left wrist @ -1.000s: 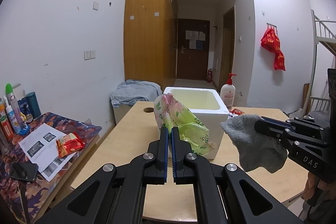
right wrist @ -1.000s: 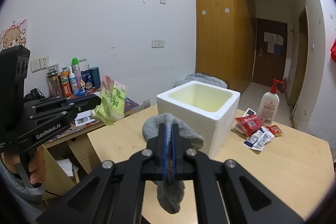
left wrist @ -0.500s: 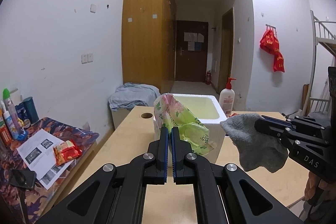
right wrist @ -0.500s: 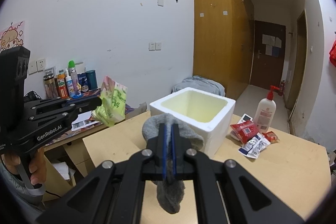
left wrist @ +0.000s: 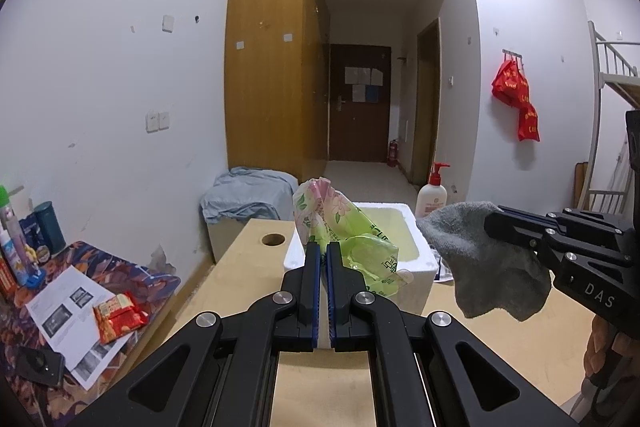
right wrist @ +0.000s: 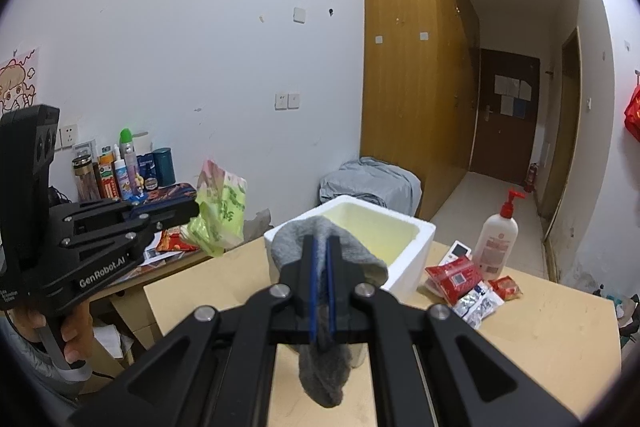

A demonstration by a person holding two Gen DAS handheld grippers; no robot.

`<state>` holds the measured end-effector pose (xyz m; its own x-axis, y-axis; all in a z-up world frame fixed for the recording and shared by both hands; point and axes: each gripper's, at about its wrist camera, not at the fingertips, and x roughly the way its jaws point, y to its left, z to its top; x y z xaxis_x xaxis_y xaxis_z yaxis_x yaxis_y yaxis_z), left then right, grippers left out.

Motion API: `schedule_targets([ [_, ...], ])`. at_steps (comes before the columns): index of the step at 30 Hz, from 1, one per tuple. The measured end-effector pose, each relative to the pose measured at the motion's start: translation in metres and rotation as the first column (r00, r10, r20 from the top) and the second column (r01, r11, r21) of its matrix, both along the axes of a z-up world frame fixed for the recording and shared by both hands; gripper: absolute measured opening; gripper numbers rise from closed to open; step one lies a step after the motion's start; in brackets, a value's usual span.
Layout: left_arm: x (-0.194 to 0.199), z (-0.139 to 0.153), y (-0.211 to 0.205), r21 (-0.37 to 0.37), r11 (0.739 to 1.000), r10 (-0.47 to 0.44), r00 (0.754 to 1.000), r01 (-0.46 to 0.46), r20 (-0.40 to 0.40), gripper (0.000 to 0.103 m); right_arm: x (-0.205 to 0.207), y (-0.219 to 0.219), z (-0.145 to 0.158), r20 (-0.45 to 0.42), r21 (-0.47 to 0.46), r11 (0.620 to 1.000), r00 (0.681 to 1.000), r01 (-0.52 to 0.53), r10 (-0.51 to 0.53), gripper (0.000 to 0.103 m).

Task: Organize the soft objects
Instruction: 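Lift and carry the green-and-pink packet and grey sock over the foam box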

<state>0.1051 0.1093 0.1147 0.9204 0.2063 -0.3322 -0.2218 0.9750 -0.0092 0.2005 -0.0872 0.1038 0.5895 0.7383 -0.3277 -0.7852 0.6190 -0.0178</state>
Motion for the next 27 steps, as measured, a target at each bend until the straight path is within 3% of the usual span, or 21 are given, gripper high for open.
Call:
schedule_targets([
  [27,0.059,0.007,0.022,0.004,1.0,-0.019,1.0,0.019,-0.009,0.003,0.057,0.041,0.012,-0.025,-0.026,1.0,1.0,0.01,-0.01,0.006],
])
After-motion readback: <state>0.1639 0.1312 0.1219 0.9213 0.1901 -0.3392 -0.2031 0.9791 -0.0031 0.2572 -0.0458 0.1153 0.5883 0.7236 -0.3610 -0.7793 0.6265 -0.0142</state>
